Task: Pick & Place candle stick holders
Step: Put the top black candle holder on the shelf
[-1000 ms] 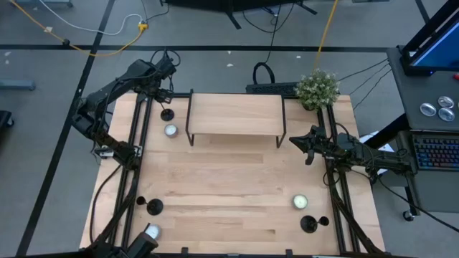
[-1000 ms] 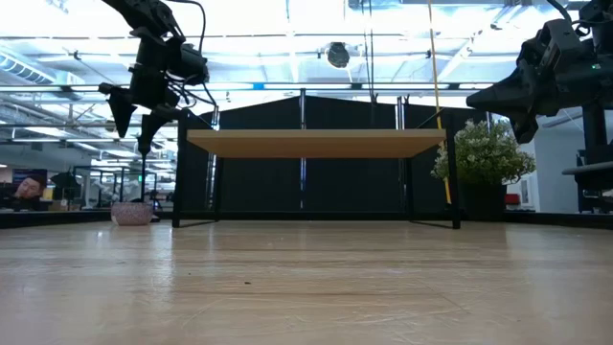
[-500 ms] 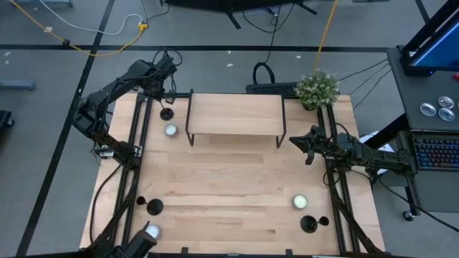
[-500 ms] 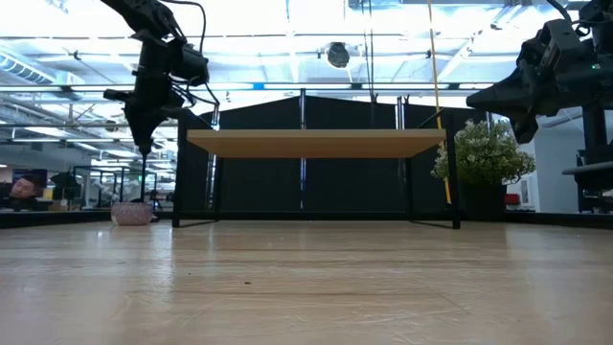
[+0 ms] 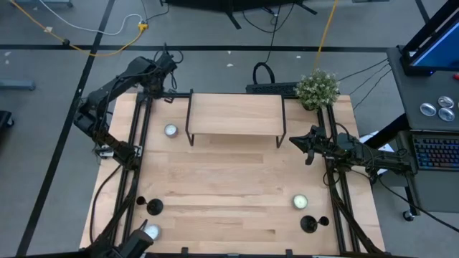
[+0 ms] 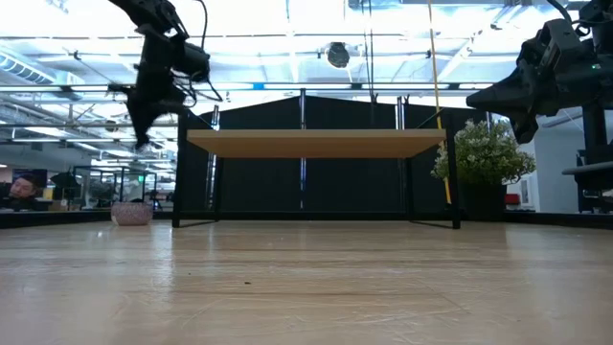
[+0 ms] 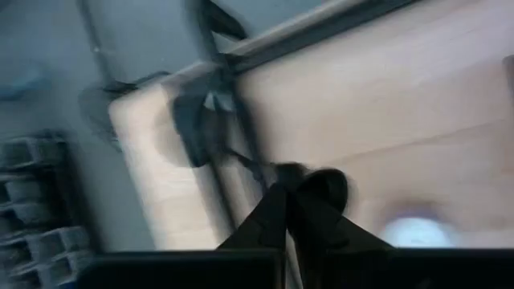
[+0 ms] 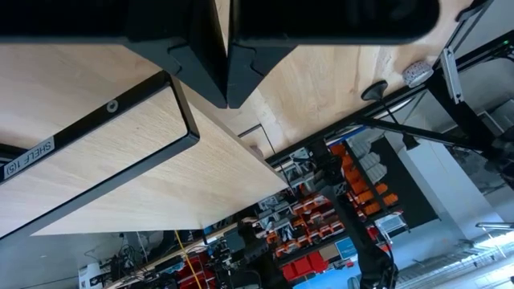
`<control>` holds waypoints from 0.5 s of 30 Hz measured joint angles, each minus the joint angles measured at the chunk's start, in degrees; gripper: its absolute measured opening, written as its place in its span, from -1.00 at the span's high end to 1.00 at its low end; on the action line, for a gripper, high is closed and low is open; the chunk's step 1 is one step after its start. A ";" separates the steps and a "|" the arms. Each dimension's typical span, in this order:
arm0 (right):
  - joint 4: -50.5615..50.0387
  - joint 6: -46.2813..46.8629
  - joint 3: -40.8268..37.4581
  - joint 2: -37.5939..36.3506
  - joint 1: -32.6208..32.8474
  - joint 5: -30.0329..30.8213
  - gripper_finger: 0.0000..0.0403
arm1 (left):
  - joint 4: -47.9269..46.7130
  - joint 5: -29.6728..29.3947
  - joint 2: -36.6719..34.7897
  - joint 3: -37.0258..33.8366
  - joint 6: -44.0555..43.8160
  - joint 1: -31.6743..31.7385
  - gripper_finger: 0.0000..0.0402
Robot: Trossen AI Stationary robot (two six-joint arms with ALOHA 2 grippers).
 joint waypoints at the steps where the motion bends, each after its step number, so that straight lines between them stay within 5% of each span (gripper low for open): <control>1: 0.00 -0.01 0.00 0.00 0.00 0.00 1.00 | -0.28 -0.35 -0.11 1.45 -0.08 0.29 1.00; 15: 0.09 0.02 0.02 0.01 -0.01 0.02 1.00 | -12.58 5.45 -0.47 17.99 -1.57 -0.75 1.00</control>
